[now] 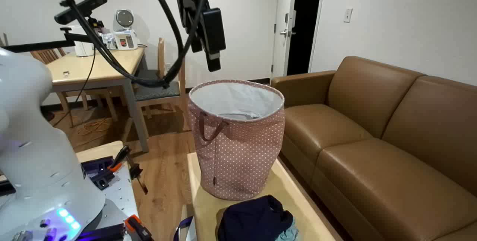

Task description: Remove the shirt from the laundry bag

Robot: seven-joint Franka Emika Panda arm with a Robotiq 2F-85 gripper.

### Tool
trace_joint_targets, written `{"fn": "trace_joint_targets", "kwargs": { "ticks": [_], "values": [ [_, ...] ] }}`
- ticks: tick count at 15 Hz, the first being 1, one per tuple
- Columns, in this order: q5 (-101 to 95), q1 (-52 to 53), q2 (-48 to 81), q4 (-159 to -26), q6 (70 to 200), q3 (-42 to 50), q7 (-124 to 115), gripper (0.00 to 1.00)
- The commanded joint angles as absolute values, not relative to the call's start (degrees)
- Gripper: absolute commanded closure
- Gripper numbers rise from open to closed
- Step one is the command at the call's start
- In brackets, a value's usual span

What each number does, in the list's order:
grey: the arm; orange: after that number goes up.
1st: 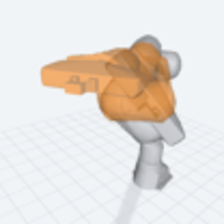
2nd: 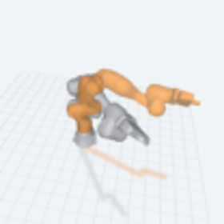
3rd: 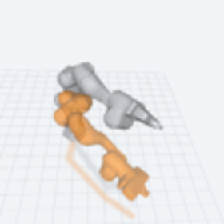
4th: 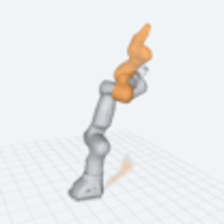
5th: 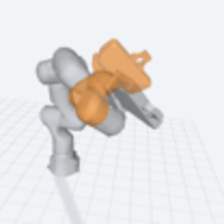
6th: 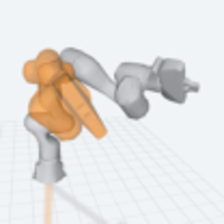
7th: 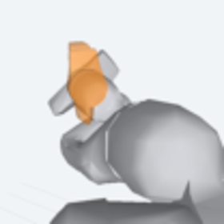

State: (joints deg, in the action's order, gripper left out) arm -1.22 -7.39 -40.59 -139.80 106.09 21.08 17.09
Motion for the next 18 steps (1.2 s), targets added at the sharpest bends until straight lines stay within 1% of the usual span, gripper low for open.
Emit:
{"fn": "trace_joint_targets", "kwargs": {
  "ticks": [1, 5, 8, 12, 16, 18],
  "values": [
    [-0.6, -8.5, -40.3, -139.6, 106.0, 20.3, 17.7, 0.0],
    [0.5, -6.6, -37.1, -137.0, 112.8, 19.9, 18.2, 0.0],
    [4.2, -1.7, -31.8, -133.6, 117.8, 20.2, 21.4, 0.0],
    [9.0, 3.7, -22.8, -130.0, 119.9, 19.0, 26.9, 0.0],
    [9.0, 5.0, -14.2, -127.3, 120.5, 16.0, 31.3, 0.0],
    [8.6, 3.7, -12.3, -126.0, 121.1, 14.9, 33.8, 0.0]
  ]
}}
